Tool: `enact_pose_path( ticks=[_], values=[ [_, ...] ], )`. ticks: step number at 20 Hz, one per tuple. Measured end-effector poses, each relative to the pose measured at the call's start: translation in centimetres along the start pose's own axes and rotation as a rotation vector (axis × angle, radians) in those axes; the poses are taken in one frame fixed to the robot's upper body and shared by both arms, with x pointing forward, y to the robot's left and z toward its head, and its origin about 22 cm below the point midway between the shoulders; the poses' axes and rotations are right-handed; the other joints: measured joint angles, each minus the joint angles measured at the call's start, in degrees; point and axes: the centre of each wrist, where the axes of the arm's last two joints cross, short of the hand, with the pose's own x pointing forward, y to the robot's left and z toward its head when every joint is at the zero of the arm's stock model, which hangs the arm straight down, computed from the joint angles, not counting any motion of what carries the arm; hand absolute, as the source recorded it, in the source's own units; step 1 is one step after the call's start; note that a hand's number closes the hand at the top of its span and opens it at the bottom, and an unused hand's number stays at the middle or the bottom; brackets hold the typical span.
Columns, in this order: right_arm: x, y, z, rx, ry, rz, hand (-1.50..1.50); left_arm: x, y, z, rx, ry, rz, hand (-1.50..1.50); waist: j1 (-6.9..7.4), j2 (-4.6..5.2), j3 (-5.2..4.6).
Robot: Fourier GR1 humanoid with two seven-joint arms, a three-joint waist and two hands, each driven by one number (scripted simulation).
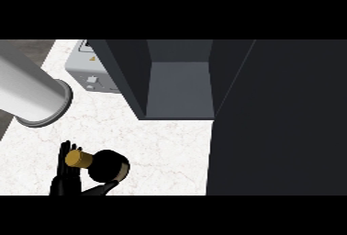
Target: Pick up the wine, place it into the cabinet and close the cabinet
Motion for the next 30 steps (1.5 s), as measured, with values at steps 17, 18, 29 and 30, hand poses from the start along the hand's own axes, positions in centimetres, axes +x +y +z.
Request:
enact_pose_path(
  ticks=[17, 18, 29, 30],
  values=[
    [0.0, -0.9, -0.2, 0.002, 0.003, 0.013, -1.5, -5.0, -0.7, -0.6, -0.014, 0.002, 0.134, -1.5, -0.03, 0.01, 0.0],
    [-0.1, -1.1, 0.0, 0.001, 0.005, 0.017, -1.5, -5.1, -0.7, -0.7, -0.014, -0.001, 0.142, -1.5, -0.03, 0.0, 0.0],
    [-0.6, -0.9, -0.1, -0.006, -0.005, 0.008, -1.5, -6.4, -0.3, -0.3, -0.048, -0.038, 0.18, 1.5, 0.16, -0.31, 0.75],
    [-0.5, -1.0, -0.3, -0.003, -0.007, 0.009, -1.5, -6.5, -0.3, -0.3, -0.054, -0.042, 0.186, 1.5, 0.18, -0.37, 0.87]
  ],
)
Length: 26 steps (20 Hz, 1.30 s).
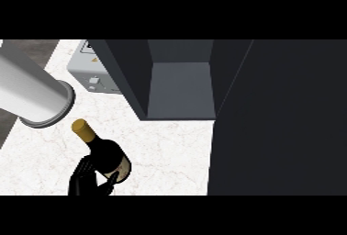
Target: Pick up the wine, place it into the cabinet and close the cabinet
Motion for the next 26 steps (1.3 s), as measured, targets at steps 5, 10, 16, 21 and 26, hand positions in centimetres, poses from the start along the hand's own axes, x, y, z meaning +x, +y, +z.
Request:
enact_pose_path(
  ticks=[5, 10, 16, 21, 26],
  values=[
    [0.1, -0.1, -0.5, -0.002, 0.0, 0.003, -1.5, -0.2, 0.0, 0.0, -0.019, 0.004, 0.007, 1.5, 0.09, -0.1, 0.25],
    [0.0, 0.1, -0.6, -0.006, 0.003, 0.009, -1.5, 0.0, 0.2, -0.1, -0.08, 0.016, 0.002, 1.5, 0.07, -0.06, 0.09],
    [-0.6, -0.2, -0.8, -0.01, 0.011, 0.006, -1.5, 0.3, 1.2, -0.2, -0.259, 0.064, 0.043, 1.5, -0.24, -0.1, -0.12],
    [-0.4, -0.3, -1.0, -0.014, 0.01, 0.009, -1.5, 1.1, 2.6, -0.4, -0.291, 0.084, 0.044, 1.5, -0.16, 0.09, -0.47],
    [-1.4, -0.8, -0.6, -0.012, 0.014, 0.003, -1.5, 2.2, 2.5, -0.2, -0.33, 0.083, 0.071, 1.5, -0.05, 0.25, -0.72]
  ],
)
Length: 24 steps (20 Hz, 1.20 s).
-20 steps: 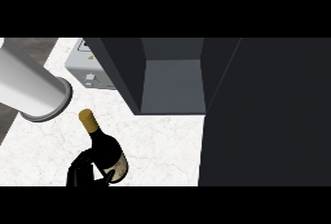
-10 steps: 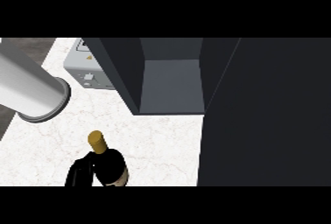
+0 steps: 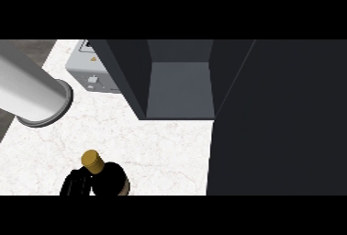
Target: Pick up the wine, place it into the cabinet and close the cabinet
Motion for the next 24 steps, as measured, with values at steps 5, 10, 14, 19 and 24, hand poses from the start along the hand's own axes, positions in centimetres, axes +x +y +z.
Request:
enact_pose_path(
  ticks=[5, 10, 14, 19, 24],
  values=[
    [0.4, -0.1, 0.1, -0.011, -0.003, -0.007, -1.5, 2.2, -1.8, -0.4, -0.057, -0.052, 0.028, 1.5, 0.16, 0.02, -0.06],
    [0.4, 0.0, -0.2, -0.009, 0.002, -0.009, -1.5, 5.2, -4.8, -1.5, -0.094, -0.08, 0.054, 1.5, 0.2, 0.05, -0.08],
    [0.4, 0.0, -0.2, -0.004, 0.005, -0.009, -1.5, 7.5, -7.5, -2.8, -0.113, -0.097, 0.065, 1.5, 0.14, 0.06, -0.1],
    [0.5, 0.0, -0.2, 0.003, 0.006, -0.008, -1.5, 9.9, -10.4, -4.5, -0.118, -0.129, 0.064, 1.5, 0.03, 0.08, -0.11],
    [0.0, 0.2, -0.2, -0.006, 0.008, -0.011, -1.5, 11.7, -13.2, -6.5, -0.124, -0.143, 0.069, 1.5, -0.06, 0.1, -0.12]
  ],
)
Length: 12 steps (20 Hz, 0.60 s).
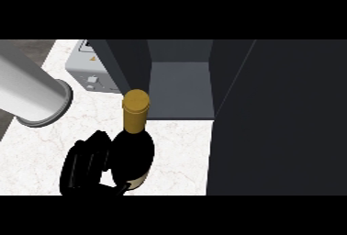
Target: Pick up the wine, place it into the cabinet and close the cabinet
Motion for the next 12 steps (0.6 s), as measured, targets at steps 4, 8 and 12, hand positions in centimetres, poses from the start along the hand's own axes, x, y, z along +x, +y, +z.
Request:
enact_pose_path(
  ticks=[4, 8, 12],
  values=[
    [-0.1, 0.0, 0.0, 0.001, 0.003, -0.002, -1.5, 0.5, -2.0, -2.2, -0.004, 0.011, 0.002, 1.5, -0.08, 0.01, 0.0],
    [-0.3, -0.1, 0.1, 0.006, 0.004, 0.001, -1.5, 0.3, -3.4, -5.5, -0.001, -0.005, -0.021, 1.5, -0.25, 0.04, -0.01],
    [-0.2, -0.3, 0.2, 0.005, 0.005, 0.0, -1.5, -0.4, -4.9, -7.6, -0.001, -0.019, -0.064, 1.5, -0.29, 0.05, 0.0]
  ],
)
